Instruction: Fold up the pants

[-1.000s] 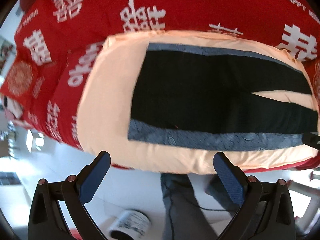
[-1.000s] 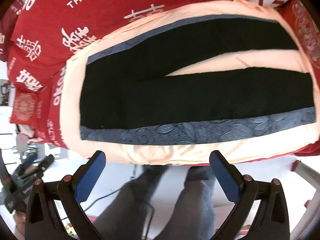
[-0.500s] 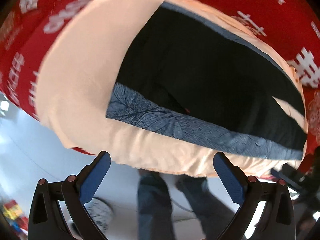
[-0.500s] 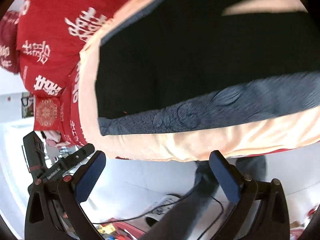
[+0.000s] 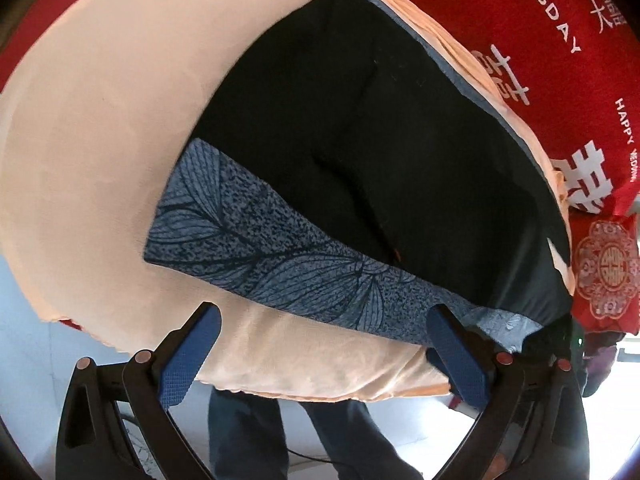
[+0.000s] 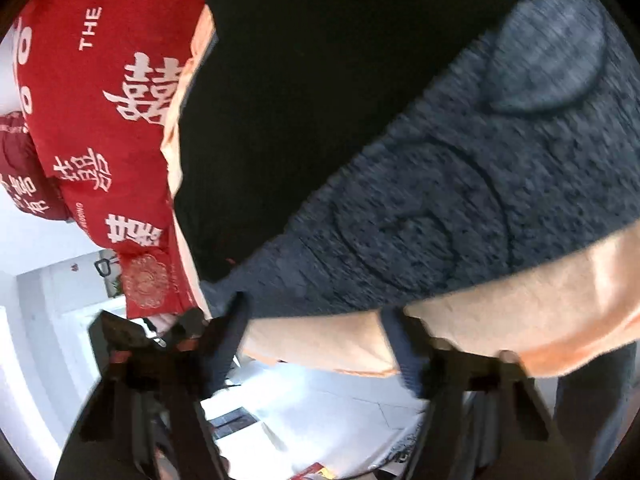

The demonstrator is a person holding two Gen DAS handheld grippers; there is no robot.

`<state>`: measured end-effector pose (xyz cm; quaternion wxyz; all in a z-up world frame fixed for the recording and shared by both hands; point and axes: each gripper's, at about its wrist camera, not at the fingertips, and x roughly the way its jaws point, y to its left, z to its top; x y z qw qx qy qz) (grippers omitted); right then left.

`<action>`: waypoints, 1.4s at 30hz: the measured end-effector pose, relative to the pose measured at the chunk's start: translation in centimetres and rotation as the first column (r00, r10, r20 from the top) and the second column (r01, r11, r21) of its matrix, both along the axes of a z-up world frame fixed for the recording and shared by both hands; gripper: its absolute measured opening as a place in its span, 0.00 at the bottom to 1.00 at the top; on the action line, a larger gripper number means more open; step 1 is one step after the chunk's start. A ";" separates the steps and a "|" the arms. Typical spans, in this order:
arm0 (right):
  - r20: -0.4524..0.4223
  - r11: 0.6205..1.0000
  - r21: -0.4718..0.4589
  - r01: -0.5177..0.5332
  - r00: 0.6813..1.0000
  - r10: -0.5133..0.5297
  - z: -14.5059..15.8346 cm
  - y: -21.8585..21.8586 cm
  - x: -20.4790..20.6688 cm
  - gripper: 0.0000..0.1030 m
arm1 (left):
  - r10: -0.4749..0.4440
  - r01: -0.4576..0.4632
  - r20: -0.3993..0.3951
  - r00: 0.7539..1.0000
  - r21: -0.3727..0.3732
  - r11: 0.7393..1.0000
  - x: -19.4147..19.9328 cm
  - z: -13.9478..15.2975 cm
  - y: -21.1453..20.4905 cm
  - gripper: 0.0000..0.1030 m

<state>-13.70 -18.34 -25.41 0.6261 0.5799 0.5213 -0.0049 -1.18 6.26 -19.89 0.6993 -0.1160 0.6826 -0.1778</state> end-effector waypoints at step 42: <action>0.112 0.986 -0.098 0.138 0.986 -0.127 9.9 -12.7 -1.8 0.04 | 0.075 -0.076 0.016 0.997 0.013 0.997 4.5 5.3 -3.3 0.35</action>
